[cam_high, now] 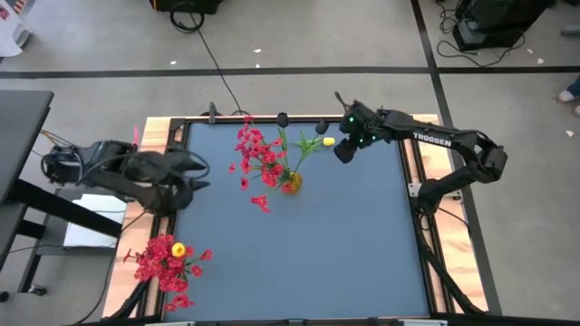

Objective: Sort flowers into vase by color
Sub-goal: Put the yellow tulip into the transparent vase

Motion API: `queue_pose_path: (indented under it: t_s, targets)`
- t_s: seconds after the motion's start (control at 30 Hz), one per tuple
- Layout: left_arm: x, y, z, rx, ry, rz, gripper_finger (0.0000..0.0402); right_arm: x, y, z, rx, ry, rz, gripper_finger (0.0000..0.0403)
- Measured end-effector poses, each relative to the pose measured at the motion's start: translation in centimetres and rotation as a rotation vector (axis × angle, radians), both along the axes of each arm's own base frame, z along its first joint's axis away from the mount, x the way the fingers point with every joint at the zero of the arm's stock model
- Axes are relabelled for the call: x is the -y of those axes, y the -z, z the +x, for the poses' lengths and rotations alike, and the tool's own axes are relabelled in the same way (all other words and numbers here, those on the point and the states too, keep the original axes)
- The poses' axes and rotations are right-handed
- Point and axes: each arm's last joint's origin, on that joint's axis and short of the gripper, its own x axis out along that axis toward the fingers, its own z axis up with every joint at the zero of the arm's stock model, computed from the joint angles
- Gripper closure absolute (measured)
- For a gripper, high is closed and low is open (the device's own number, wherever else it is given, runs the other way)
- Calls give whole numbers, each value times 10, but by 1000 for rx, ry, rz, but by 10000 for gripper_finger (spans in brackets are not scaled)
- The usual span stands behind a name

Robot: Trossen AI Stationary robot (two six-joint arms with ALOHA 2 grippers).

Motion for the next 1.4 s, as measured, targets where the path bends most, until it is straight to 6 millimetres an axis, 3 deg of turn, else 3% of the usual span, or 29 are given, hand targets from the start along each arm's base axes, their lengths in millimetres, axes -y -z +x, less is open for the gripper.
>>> queue_pose_path:
  t_s: [0.7,0.87,1.03,1.2,1.4]
  targets:
    - [-35,82,39,-94,-138,-199,134,19,39,20,-112,-280,-41,201]
    - [-36,100,43,-147,-146,-208,134,22,37,22,-82,-312,-85,201]
    - [-41,116,43,-191,-142,-183,134,37,42,42,34,-351,-220,201]
    - [-45,125,40,-226,-164,-208,134,49,67,60,93,-390,-229,202]
    - [-45,126,39,-231,-184,-239,134,65,105,58,5,-345,-174,202]
